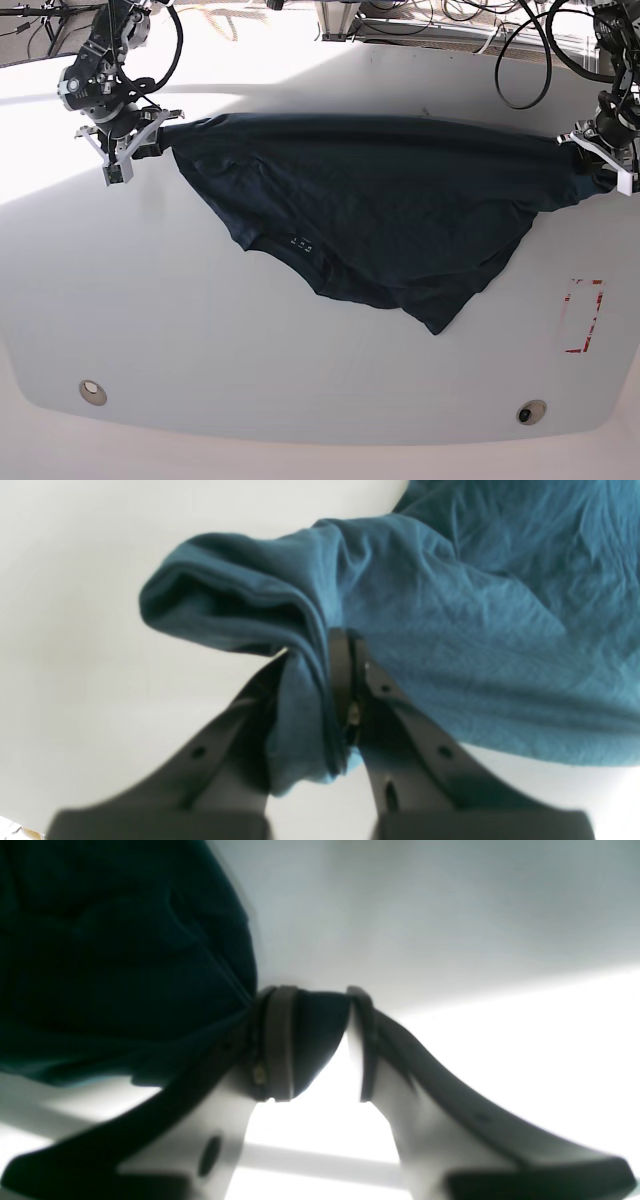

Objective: Fold the T-shirt properly
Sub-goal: 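Lower the stretched navy shirt onto the table with both grippers, then move the right gripper along the shirt edge and pinch the collar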

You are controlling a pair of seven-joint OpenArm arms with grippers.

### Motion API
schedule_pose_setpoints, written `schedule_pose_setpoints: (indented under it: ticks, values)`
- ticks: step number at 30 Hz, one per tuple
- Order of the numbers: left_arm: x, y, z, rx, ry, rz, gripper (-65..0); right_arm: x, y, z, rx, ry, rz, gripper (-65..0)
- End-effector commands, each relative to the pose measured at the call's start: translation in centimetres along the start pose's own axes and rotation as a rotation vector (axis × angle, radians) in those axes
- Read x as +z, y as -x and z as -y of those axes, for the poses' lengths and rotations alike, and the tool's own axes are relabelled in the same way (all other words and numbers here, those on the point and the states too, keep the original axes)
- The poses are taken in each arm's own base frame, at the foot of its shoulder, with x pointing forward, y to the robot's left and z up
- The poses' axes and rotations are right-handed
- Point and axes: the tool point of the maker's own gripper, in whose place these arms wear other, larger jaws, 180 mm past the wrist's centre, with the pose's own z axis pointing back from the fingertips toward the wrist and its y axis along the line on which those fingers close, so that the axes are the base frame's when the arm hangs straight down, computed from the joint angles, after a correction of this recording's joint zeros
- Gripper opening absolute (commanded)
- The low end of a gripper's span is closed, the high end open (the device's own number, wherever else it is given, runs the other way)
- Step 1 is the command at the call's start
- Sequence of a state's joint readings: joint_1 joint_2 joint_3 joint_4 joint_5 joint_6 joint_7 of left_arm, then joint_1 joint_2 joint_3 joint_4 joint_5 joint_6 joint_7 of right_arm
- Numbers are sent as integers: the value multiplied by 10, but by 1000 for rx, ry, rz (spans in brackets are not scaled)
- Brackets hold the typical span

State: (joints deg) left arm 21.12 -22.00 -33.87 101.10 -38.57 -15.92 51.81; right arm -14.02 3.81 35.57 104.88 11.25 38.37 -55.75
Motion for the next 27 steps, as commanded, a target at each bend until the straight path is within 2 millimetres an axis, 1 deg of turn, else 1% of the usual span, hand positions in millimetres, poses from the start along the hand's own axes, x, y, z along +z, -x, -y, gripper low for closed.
schedule_pose_setpoints:
  ticks: [1, 2, 3, 6, 10, 12, 17, 18, 19, 21, 22, 23, 27]
  values:
    - [5, -15, -3, -24, -8, 42, -639, 7, -16, 2, 10, 20, 55, -352]
    - [5, -15, -3, -24, -8, 42, -639, 8, -16, 2, 13, 22, 55, -325]
    - [5, -15, -3, -25, -9, 42, -639, 11, -16, 1, 15, 23, 61, -279]
    - [5, -15, -4, -25, -9, 40, -639, 17, -21, -1, 29, 31, 81, -193]
    - [5, -14, -4, -26, -10, 40, -639, 22, -29, -13, 25, 21, 115, -122]
    - [5, -14, -4, -26, -10, 40, -639, 24, -34, -16, 29, 21, 129, -106]
    - [5, -14, -4, -26, -10, 40, -639, 23, -45, -23, 16, 7, 164, -105]
    - [5, -14, -4, -26, -10, 40, -639, 23, -49, -24, 13, 5, 175, -105]
    - [5, -14, -4, -25, -11, 39, -639, 21, -58, -26, 4, 0, 198, -105]
    - [5, -14, -4, -25, -11, 39, -639, 20, -66, -28, -1, -4, 216, -105]
    - [5, -14, -4, -25, -11, 39, -639, 19, -72, -29, -4, -7, 231, -105]
    - [5, -14, -4, -25, -11, 39, -639, 19, -74, -29, -6, -9, 235, -105]
    - [5, -14, -4, -26, -10, 40, -639, 5, -92, -46, -4, -67, 258, -105]
